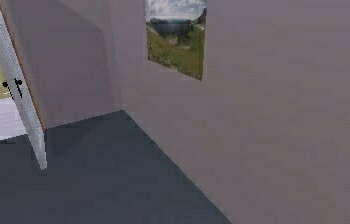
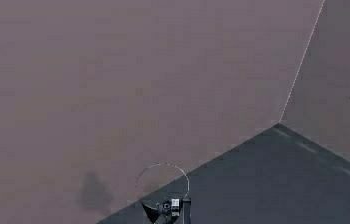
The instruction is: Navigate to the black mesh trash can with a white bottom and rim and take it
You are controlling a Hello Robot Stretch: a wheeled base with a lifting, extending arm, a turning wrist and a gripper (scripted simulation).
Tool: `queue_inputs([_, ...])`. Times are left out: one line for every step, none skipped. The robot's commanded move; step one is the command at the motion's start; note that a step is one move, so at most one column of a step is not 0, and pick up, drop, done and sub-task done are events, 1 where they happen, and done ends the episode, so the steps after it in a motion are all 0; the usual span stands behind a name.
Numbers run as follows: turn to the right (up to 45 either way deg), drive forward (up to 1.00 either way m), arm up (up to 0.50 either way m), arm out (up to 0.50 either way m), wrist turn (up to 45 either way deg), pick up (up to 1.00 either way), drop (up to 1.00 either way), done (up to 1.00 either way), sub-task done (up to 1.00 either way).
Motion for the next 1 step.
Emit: queue_inputs([0.0,0.0,0.0,0.0,45.0,0.0,0.0,0.0,0.0])
